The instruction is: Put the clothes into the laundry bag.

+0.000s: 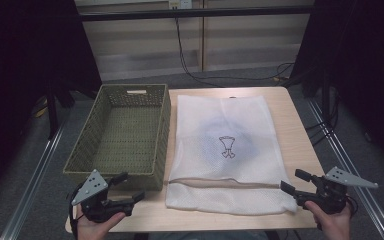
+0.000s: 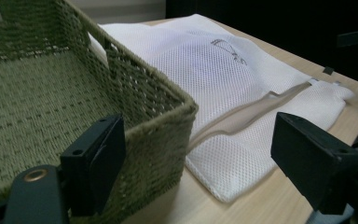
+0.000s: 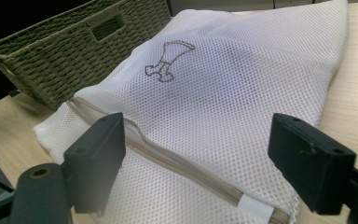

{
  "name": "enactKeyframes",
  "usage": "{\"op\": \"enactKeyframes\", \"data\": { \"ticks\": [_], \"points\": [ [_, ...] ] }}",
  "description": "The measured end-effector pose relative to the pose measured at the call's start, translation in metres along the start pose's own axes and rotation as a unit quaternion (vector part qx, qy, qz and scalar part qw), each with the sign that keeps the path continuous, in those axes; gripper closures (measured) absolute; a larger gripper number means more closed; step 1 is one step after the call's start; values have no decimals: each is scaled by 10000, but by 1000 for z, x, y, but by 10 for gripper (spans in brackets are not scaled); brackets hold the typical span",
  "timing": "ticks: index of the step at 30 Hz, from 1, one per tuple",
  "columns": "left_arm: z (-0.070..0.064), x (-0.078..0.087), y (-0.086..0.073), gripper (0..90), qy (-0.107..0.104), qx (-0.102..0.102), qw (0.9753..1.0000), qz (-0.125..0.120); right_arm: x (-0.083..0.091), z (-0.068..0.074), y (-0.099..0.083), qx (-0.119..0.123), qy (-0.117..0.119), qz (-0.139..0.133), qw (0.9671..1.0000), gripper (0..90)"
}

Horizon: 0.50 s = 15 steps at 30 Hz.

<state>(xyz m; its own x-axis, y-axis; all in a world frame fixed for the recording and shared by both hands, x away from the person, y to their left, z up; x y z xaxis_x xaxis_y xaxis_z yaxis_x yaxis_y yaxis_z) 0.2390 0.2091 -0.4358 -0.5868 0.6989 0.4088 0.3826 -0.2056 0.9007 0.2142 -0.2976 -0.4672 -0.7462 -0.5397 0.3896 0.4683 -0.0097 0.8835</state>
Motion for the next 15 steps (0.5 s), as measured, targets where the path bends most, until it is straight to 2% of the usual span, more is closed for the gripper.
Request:
{"op": "enactKeyframes", "data": {
  "ticks": [2, 3, 5, 9, 13, 15],
  "points": [
    [2, 2, -3, 180, 12, 26, 10000, 15, 1, 0, -2, 13, -50, 31, 10000, 186],
    [3, 3, -3, 180, 50, 82, 10000, -20, 1, 0, -3, 104, -99, 64, 9999, 186],
    [4, 5, -2, 180, 6, 159, 9998, -123, 2, 0, -3, 99, -168, 75, 9998, 186],
    [3, 5, -2, 180, 113, 51, 9999, -83, 1, -4, -6, 108, -243, 192, 9995, 189],
    [0, 2, -1, 180, 29, -23, 10000, -10, -4, -5, -7, 97, -173, 318, 9993, 205],
    [0, 2, -1, 180, 59, -59, 10000, 19, -5, -3, -8, 83, -85, 374, 9992, 222]
  ]
}}
Point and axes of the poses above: each handheld gripper's, and its own axes: x roughly backward along the jaws, y roughly out of its top, z roughly to its left, the point moved 5 cm from there along -x, roughly forward along the jaws, and after that the axes turned 1 degree about z, right-handed, at the moved point
